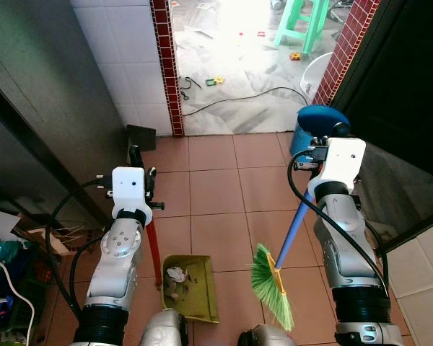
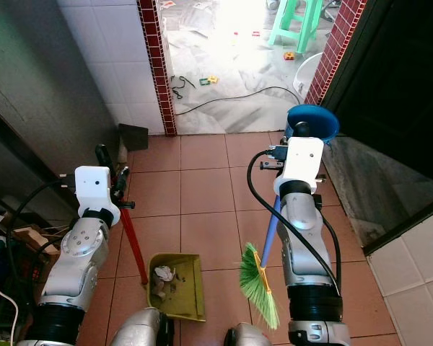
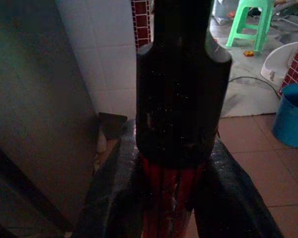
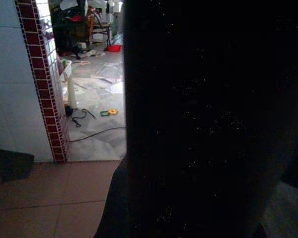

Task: Sweep floor

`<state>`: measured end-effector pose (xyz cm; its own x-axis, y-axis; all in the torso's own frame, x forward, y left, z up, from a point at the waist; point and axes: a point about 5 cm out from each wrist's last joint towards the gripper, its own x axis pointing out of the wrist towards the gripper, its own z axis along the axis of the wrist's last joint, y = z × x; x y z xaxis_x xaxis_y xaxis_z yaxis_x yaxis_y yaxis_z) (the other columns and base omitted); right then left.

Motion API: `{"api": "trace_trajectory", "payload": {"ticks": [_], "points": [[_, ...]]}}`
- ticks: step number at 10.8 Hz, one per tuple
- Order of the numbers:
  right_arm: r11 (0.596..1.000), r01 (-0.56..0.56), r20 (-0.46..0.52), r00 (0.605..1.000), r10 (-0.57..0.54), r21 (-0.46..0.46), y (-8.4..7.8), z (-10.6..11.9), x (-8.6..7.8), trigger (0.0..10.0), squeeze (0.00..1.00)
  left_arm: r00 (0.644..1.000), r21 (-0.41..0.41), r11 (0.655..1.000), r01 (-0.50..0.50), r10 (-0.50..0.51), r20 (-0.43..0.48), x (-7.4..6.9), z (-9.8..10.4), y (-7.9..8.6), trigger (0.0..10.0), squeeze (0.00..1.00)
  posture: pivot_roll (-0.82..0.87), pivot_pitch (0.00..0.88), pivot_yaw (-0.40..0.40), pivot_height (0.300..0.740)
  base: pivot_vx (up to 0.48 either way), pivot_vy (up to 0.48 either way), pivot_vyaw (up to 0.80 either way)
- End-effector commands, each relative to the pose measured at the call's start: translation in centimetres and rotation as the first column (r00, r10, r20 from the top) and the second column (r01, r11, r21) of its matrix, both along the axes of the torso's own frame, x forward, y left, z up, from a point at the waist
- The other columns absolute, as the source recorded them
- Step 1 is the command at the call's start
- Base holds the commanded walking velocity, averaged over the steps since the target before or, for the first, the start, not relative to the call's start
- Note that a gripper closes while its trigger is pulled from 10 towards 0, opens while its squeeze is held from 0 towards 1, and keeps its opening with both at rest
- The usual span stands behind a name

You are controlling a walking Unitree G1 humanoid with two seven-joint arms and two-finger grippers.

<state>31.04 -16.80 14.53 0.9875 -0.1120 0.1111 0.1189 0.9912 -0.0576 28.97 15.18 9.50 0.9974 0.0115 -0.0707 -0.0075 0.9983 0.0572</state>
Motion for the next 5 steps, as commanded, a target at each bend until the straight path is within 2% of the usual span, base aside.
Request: {"api": "trace_trajectory", "payload": {"ticks": [1, 5], "points": [[0.998, -0.065, -0.032, 0.997, 0.064, -0.017, 0.82, -0.57, -0.02, 10.0, 0.00, 0.999, -0.003, 1.000, 0.007, -0.007, 0.032, -0.33, 1.41, -0.41, 10.0, 0.00, -0.01, 0.087, 0.004, 0.740, 0.000, 0.000, 0.00], [0.997, -0.072, -0.035, 0.997, 0.071, -0.021, 0.89, -0.58, 0.05, 10.0, 0.00, 0.999, -0.025, 1.000, 0.016, -0.015, 0.043, -0.29, 1.50, -0.66, 10.0, 0.00, -0.01, 0.093, -0.002, 0.740, 0.000, 0.000, 0.00]]}}
